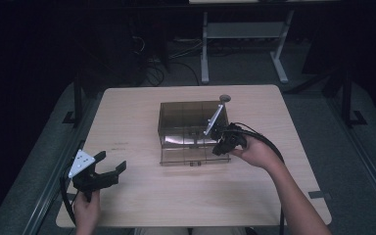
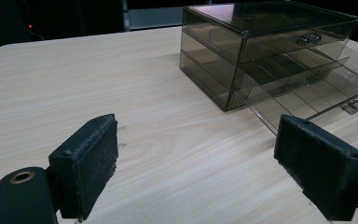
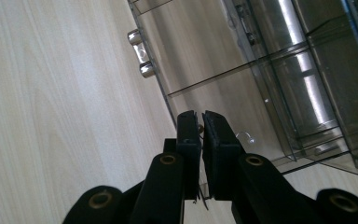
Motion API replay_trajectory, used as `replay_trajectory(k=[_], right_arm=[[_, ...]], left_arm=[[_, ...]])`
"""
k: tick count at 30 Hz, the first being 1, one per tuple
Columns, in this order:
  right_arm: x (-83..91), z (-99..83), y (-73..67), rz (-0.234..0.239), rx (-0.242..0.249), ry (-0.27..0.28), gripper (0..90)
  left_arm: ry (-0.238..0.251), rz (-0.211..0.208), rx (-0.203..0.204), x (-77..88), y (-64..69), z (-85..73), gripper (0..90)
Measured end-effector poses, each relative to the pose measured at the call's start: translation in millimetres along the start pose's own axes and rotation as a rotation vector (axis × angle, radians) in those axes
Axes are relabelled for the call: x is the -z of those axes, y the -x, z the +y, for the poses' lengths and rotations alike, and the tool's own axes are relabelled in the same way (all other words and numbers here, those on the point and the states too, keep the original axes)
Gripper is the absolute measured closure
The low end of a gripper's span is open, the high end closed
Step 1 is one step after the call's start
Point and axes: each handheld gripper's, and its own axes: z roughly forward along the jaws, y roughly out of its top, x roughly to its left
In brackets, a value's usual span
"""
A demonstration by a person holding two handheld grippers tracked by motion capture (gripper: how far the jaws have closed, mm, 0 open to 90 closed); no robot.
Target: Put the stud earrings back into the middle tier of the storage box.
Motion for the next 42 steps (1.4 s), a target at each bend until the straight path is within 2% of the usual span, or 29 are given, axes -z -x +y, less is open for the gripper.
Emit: replay_trajectory(k=[14,28,42], right_arm=[[-6.0,1.3,14.2,0.006,-0.027,-0.007,84.8],[-27.4,5.1,27.3,0.029,-0.054,-0.061,84.9],[-36.4,9.0,28.4,0.047,-0.056,-0.072,84.8]], left_arm=[[-0.008,-0.001,0.000,-0.5,0.5,-1.0,12.9],[-0.007,0.000,0.003,0.2,-1.4,-1.2,12.9],[-0.007,0.001,0.004,-0.2,-1.1,-1.5,12.9]])
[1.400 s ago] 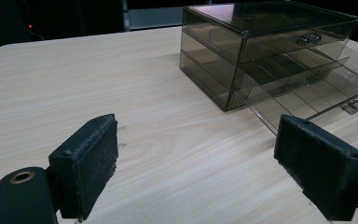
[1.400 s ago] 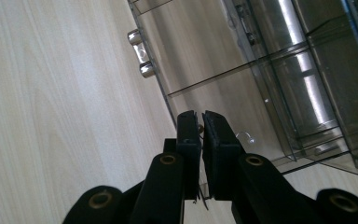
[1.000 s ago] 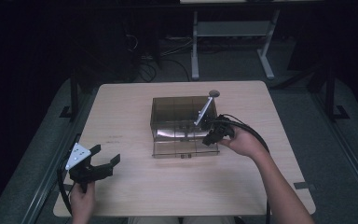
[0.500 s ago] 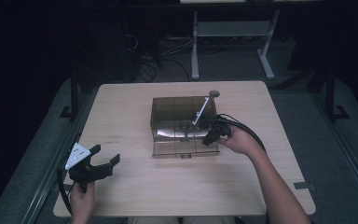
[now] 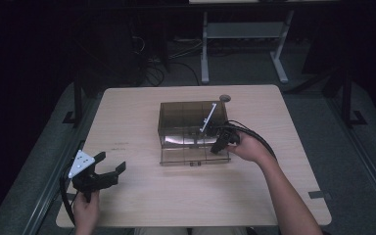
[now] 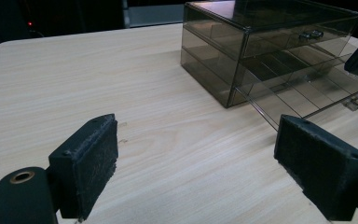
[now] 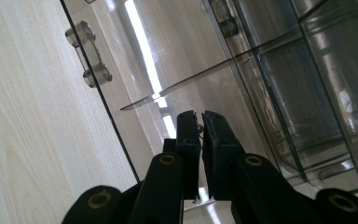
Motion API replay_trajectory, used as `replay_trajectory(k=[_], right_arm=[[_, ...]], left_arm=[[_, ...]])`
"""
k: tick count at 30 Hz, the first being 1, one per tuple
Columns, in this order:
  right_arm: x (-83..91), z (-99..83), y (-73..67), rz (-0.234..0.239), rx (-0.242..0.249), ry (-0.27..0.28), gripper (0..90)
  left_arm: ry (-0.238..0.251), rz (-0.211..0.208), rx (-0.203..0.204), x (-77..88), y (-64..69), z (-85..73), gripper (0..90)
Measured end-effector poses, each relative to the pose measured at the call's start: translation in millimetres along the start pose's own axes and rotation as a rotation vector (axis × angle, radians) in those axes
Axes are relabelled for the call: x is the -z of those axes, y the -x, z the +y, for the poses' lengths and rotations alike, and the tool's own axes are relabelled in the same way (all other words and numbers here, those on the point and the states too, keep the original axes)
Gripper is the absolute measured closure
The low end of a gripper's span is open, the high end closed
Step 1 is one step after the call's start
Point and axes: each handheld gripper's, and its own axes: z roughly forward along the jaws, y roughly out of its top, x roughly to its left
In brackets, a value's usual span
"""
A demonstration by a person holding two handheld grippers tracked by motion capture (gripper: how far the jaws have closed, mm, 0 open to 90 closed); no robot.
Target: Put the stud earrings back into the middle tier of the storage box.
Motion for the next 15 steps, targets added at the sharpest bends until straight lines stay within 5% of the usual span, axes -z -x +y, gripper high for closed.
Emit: replay_trajectory(k=[15], right_arm=[[5.7,-1.4,-2.3,0.010,0.000,0.035,80.4]], left_arm=[[0.004,0.001,-0.002,1.1,1.0,-0.3,12.9]])
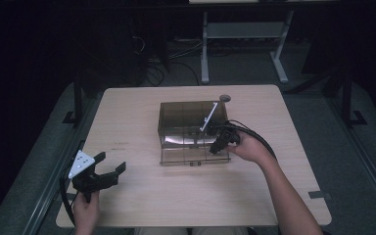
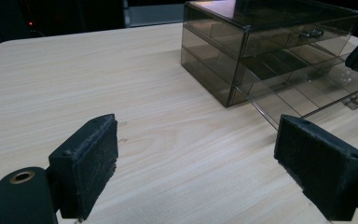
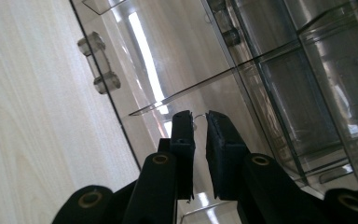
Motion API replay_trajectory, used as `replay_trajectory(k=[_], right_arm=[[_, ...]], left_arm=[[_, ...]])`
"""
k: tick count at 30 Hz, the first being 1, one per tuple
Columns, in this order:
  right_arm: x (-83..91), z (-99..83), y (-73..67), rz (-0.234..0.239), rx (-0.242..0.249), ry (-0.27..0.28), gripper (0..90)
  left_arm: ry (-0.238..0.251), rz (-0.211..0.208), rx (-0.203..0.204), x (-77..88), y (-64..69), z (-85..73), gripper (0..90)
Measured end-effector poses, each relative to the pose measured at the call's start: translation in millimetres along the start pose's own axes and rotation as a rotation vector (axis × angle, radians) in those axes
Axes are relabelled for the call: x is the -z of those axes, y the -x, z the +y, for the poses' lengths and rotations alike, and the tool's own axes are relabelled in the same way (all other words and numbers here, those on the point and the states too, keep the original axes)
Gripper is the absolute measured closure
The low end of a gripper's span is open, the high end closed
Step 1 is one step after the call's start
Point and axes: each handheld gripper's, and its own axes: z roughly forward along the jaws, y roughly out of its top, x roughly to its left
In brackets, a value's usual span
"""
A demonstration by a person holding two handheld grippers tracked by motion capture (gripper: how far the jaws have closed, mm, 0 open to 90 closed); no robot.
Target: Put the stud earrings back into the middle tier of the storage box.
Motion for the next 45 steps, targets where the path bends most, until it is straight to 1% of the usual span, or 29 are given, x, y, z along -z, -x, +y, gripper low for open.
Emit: replay_trajectory(k=[4,8,14,16,18,19,21,28,34,37,40,41,42,43,45], right_arm=[[4.3,-3.1,-0.3,-0.001,0.002,0.012,79.0],[9.5,-7.5,-0.4,0.009,-0.005,0.025,75.8],[19.0,-14.6,-2.2,0.003,-0.012,0.041,72.5],[22.4,-17.9,-2.6,0.003,-0.013,0.046,70.7],[26.0,-22.3,-2.2,0.008,-0.023,0.049,68.6],[27.6,-24.8,-1.6,0.010,-0.025,0.054,68.1],[30.8,-29.6,-2.0,0.010,-0.026,0.063,67.2],[38.8,-44.0,-2.3,0.003,-0.040,0.080,64.1],[41.9,-56.1,-2.8,-0.001,-0.056,0.096,61.4],[42.5,-62.8,-3.7,-0.009,-0.057,0.100,60.6],[41.2,-70.2,-2.8,-0.014,-0.066,0.102,59.9],[41.2,-70.2,-2.8,-0.014,-0.066,0.102,59.9],[40.2,-75.7,-2.2,-0.014,-0.071,0.103,59.5],[40.2,-75.7,-2.2,-0.014,-0.071,0.103,59.5],[39.2,-82.7,-1.7,-0.010,-0.081,0.107,59.2]], left_arm=[[-0.007,-0.002,-0.007,-0.8,0.4,-0.1,12.9],[-0.007,-0.001,-0.004,-0.3,0.3,-0.1,12.9],[-0.005,0.001,-0.003,0.3,0.2,-0.1,12.9],[-0.008,0.002,-0.005,0.0,0.5,-0.1,12.9],[-0.004,-0.001,-0.004,0.0,0.6,0.1,12.9],[0.001,-0.002,0.000,0.1,0.8,0.2,12.9],[0.002,0.000,-0.005,0.7,0.6,0.4,12.9],[-0.008,0.001,-0.008,0.5,1.1,0.1,12.9],[-0.003,0.001,-0.004,0.7,1.0,0.0,12.9],[-0.009,0.000,-0.011,0.3,0.9,-0.1,12.9],[-0.008,0.001,-0.009,-0.1,2.2,-0.3,12.9],[-0.008,0.001,-0.009,-0.1,2.2,-0.3,12.9],[-0.010,0.000,-0.010,-0.1,2.0,-0.3,12.9],[-0.010,0.000,-0.010,-0.1,2.0,-0.3,12.9],[-0.013,0.002,-0.011,0.1,1.4,-0.3,12.9]])
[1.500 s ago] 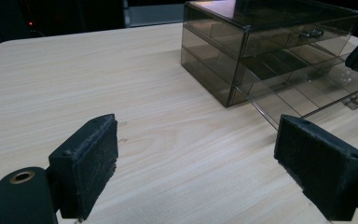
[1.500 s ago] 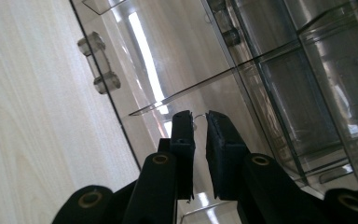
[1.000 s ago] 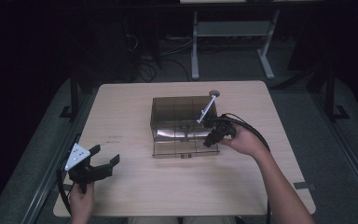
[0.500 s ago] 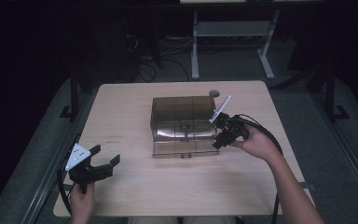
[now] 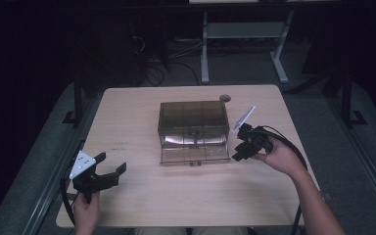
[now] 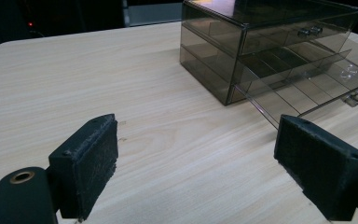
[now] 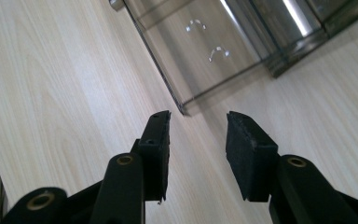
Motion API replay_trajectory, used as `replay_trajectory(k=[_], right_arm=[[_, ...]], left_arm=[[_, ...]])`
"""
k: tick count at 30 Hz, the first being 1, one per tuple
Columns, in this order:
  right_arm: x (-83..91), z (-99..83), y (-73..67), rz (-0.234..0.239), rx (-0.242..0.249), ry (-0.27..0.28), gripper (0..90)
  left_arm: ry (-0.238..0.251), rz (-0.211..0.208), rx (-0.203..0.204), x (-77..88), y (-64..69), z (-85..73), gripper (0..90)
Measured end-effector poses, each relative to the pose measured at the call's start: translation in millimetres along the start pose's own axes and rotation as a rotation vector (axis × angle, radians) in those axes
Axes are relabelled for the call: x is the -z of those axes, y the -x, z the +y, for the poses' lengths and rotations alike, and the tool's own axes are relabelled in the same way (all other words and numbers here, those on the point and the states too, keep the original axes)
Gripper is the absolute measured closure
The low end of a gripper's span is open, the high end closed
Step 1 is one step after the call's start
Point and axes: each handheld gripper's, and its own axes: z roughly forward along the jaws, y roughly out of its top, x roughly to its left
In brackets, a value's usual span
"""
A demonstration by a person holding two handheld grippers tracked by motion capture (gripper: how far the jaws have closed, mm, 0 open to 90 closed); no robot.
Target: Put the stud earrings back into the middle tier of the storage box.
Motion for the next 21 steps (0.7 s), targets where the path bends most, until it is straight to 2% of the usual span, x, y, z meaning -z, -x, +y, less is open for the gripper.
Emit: replay_trajectory(k=[7,15,21], right_arm=[[1.8,-12.6,-0.3,-0.003,-0.014,0.018,58.1],[0.5,-28.8,-0.4,-0.009,-0.032,0.012,57.6],[-2.8,-46.9,0.4,-0.011,-0.058,0.012,56.7]], left_arm=[[0.003,0.000,0.006,0.5,0.3,-0.4,12.9],[0.004,0.001,0.009,0.8,-0.4,-0.6,12.9],[0.004,-0.001,0.002,0.0,-0.4,-0.7,12.9]])
